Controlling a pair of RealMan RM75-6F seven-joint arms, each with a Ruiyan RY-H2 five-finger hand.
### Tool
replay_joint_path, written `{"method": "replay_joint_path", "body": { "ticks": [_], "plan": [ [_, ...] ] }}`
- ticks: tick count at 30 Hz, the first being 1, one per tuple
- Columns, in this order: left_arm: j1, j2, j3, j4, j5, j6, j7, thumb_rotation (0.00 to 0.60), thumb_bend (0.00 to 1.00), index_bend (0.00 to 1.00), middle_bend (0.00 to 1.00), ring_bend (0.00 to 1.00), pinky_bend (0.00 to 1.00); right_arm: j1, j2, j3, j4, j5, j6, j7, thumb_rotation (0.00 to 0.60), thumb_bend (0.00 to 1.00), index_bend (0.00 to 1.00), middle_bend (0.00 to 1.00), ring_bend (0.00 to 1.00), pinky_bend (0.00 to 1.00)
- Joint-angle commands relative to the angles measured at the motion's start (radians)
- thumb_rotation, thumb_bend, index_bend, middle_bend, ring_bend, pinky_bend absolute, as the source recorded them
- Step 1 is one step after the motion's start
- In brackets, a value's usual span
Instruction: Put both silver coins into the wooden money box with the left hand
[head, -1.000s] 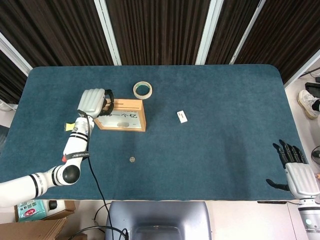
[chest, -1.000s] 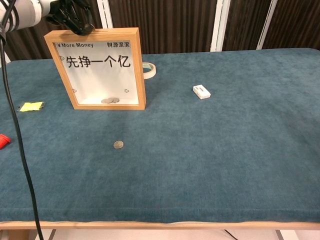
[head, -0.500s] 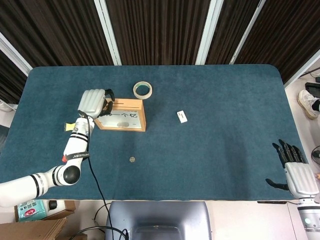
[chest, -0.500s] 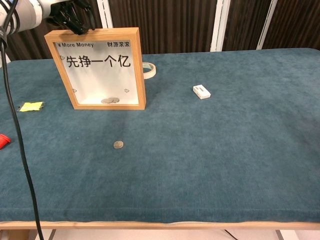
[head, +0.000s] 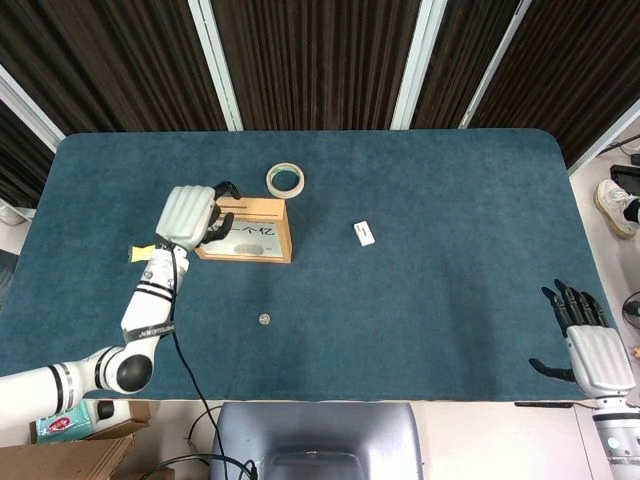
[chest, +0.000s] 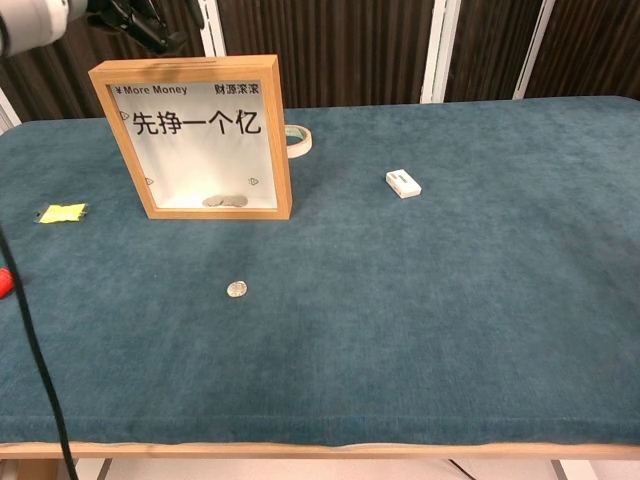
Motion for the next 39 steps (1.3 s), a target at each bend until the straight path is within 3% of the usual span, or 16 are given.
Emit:
{"method": "replay_joint_path", "body": {
  "ticks": [1, 8, 12, 16, 25, 39],
  "plan": [
    [0.119, 0.045, 0.073, -0.175, 0.200, 0.133, -0.084, 0.600, 0.41, 0.38, 1.00, 1.00, 1.00, -0.002, 0.001, -0.005, -0.004, -0.011, 0.004, -0.002, 0.600, 0.10, 0.00, 0.00, 0.00, 0.00],
    [0.275, 0.014, 0.238, -0.232, 0.431, 0.264, -0.148, 0.600, 0.39, 0.39, 1.00, 1.00, 1.00, -0.007, -0.005, -0.025, -0.010, -0.058, 0.021, -0.017, 0.600, 0.10, 0.00, 0.00, 0.00, 0.00],
    [0.360, -0.077, 0.327, -0.131, 0.516, 0.323, -0.175, 0.600, 0.40, 0.41, 1.00, 1.00, 1.00, -0.011, -0.009, -0.039, -0.016, -0.093, 0.033, -0.026, 0.600, 0.10, 0.00, 0.00, 0.00, 0.00],
    [0.412, -0.171, 0.367, -0.004, 0.526, 0.315, -0.235, 0.600, 0.40, 0.43, 1.00, 1.00, 1.00, -0.012, -0.013, -0.046, -0.016, -0.110, 0.037, -0.029, 0.600, 0.10, 0.00, 0.00, 0.00, 0.00],
    [0.455, -0.375, 0.368, 0.283, 0.557, 0.280, -0.280, 0.600, 0.40, 0.44, 1.00, 1.00, 1.00, -0.016, -0.002, -0.043, -0.015, -0.111, 0.048, 0.000, 0.600, 0.10, 0.00, 0.00, 0.00, 0.00],
    [0.446, -0.545, 0.317, 0.449, 0.582, 0.216, -0.218, 0.600, 0.40, 0.44, 1.00, 1.00, 1.00, -0.024, 0.021, -0.042, -0.010, -0.117, 0.066, 0.057, 0.600, 0.10, 0.00, 0.00, 0.00, 0.00]
  ]
}}
